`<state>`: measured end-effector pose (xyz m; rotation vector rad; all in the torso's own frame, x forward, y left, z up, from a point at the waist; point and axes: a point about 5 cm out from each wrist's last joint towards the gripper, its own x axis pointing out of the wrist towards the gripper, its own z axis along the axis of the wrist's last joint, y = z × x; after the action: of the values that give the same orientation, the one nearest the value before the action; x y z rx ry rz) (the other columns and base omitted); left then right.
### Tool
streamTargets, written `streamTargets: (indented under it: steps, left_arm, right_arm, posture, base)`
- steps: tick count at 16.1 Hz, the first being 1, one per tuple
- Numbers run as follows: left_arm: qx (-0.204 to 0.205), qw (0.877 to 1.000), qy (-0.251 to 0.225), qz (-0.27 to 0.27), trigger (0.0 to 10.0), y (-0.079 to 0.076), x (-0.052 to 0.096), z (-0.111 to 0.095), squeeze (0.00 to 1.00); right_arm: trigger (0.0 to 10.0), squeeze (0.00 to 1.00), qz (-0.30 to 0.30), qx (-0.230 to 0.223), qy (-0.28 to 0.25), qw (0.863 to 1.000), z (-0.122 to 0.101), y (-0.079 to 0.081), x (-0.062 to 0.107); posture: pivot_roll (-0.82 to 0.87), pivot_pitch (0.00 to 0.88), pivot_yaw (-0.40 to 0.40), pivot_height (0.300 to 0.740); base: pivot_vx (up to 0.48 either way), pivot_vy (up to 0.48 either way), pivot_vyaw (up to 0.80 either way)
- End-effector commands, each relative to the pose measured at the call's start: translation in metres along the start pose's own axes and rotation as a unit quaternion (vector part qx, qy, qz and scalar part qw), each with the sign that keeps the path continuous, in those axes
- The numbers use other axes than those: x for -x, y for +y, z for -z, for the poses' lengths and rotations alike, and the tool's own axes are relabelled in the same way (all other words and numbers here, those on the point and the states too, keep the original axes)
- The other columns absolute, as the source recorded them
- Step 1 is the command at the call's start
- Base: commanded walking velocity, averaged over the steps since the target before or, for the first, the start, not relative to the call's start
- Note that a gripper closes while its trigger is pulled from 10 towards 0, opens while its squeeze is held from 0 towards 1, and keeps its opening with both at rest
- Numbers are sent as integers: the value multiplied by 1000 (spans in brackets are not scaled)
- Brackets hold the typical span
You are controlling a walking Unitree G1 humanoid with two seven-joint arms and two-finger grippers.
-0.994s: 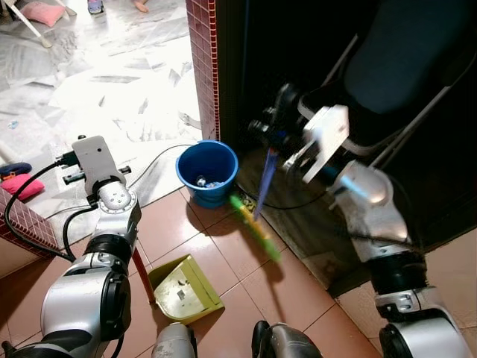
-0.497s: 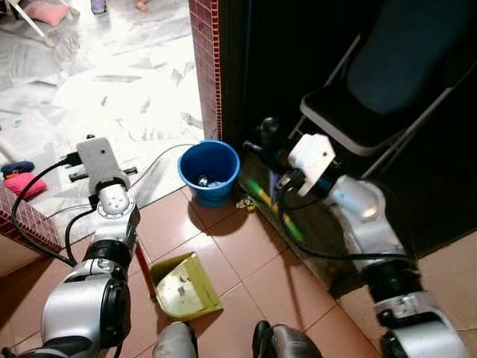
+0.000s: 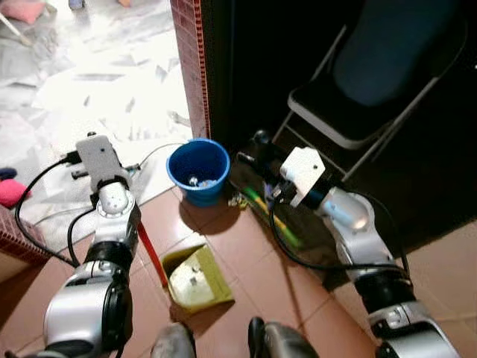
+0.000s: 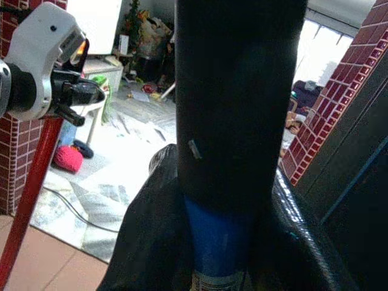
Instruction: Sweep floor
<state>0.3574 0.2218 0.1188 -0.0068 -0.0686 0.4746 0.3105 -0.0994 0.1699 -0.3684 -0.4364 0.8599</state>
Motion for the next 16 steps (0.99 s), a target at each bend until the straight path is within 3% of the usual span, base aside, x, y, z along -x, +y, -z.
streamTargets:
  steps: [1, 4, 9, 16]
  left_arm:
    - [-2, 1000, 9, 1, 10000, 2, 2, 4, 0]
    - [-1, 1000, 9, 1, 10000, 0, 2, 4, 0]
    - [-6, 1000, 12, -5, 10000, 1, 2, 5, 0]
    - [-7, 1000, 15, -13, 10000, 2, 4, 8, 0]
  right_arm:
    - [10000, 0, -3, 32, -43, 999, -17, -1, -6]
    - [10000, 0, -11, 31, -46, 998, -16, 0, -6]
    - [10000, 0, -17, 34, -49, 998, -16, 2, -6]
    - [10000, 0, -18, 19, -43, 999, -10, 7, -4]
  posture:
    - [-72, 204, 15, 740]
    - [-72, 196, 8, 740]
    - [-75, 184, 2, 740]
    - [-69, 165, -10, 740]
  base:
    - [326, 0, 0]
    - [279, 0, 0]
    - [341, 302, 0]
    - [0, 0, 0]
